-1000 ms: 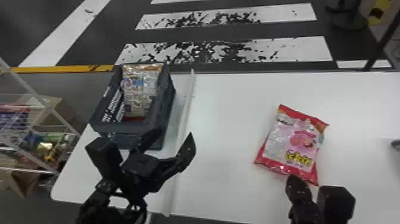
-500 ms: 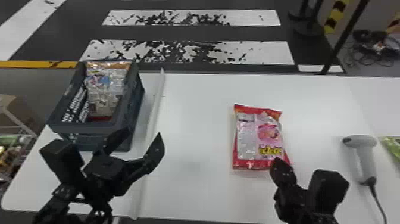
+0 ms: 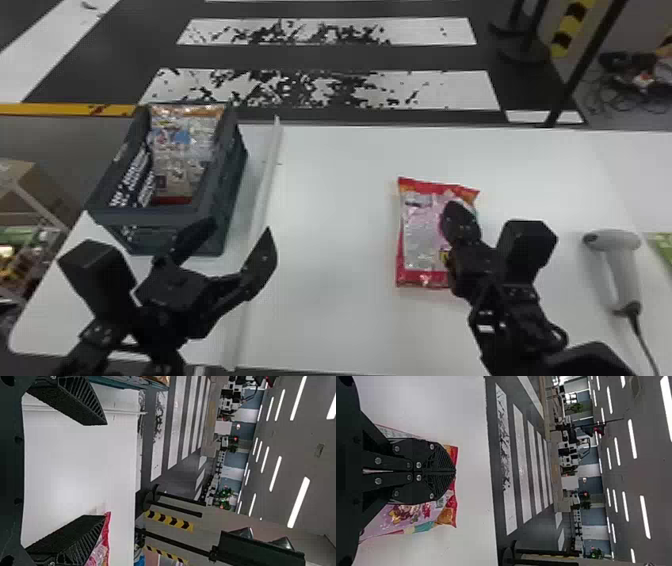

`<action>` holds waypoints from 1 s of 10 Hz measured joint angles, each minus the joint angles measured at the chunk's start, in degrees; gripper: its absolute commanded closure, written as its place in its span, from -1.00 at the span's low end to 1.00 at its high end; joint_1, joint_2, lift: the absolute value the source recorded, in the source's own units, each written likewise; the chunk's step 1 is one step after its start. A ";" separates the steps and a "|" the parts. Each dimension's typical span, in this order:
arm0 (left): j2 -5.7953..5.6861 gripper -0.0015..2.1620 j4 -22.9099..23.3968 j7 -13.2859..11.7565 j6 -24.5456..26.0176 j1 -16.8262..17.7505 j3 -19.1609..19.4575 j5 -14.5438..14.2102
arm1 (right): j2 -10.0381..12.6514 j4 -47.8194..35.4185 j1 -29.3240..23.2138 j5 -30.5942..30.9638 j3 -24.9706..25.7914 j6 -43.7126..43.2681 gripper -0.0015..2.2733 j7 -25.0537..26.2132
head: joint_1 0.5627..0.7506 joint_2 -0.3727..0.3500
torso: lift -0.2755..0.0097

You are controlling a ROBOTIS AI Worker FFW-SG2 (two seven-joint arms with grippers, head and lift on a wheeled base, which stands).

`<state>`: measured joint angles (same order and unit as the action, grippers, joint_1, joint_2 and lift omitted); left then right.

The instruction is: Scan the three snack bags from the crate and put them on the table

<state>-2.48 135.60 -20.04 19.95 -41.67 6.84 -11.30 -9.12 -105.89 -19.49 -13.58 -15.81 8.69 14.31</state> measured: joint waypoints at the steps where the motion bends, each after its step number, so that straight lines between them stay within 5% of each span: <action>1: -0.08 -0.97 0.33 0.00 0.04 -0.40 0.02 0.19 | 0.48 3.58 2.18 0.16 -0.15 -2.02 0.92 -0.21 | 0.41 0.22 | 0.27; 10: -0.23 -0.97 0.27 0.00 0.09 -0.29 -0.52 0.49 | 5.62 26.36 10.05 -1.17 -0.26 -11.14 0.92 -2.28 | 0.41 0.23 | 0.27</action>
<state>-2.72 135.87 -20.04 20.04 -41.96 6.32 -10.81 -3.50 -79.53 -9.44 -14.76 -16.07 -2.45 12.03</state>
